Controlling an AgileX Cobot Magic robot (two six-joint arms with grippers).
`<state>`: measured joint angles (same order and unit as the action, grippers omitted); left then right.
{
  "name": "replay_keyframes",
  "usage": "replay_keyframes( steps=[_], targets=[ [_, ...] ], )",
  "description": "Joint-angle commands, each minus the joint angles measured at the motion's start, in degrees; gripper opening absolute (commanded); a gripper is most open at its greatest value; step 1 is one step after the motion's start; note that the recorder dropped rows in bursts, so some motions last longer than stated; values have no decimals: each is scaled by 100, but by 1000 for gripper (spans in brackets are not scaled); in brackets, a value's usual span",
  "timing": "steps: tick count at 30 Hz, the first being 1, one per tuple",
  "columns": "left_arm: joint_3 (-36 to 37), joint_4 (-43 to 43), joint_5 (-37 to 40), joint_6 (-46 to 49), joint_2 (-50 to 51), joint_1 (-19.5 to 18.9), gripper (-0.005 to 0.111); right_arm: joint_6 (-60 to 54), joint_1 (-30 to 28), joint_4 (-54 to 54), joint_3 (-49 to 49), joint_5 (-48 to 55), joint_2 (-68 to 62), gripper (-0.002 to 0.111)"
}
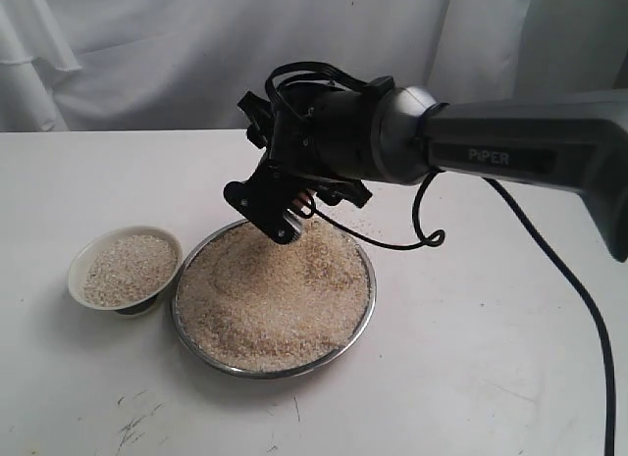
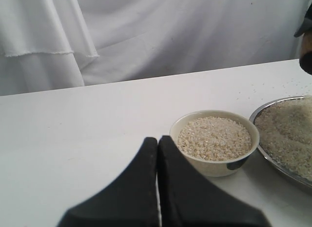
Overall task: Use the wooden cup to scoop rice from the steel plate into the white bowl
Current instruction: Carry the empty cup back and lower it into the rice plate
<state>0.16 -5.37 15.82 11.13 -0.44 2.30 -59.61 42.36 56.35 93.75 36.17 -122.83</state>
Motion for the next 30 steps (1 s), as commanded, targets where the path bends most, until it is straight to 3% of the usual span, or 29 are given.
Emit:
replay_keyframes(
  steps=[1,11,20,30],
  targets=[
    [-16,-6,-58,-25,44,37,0,263,15,666,-20,-245,-40,0],
    [-16,-6,-58,-13,44,37,0,443,200,1527,-20,-346,-392,0],
    [-16,-6,-58,-28,44,37,0,563,200,1672,-28,-317,-598,0],
    [-16,-6,-58,-17,44,37,0,609,200,2305,-561,-257,-725,0]
  ],
)
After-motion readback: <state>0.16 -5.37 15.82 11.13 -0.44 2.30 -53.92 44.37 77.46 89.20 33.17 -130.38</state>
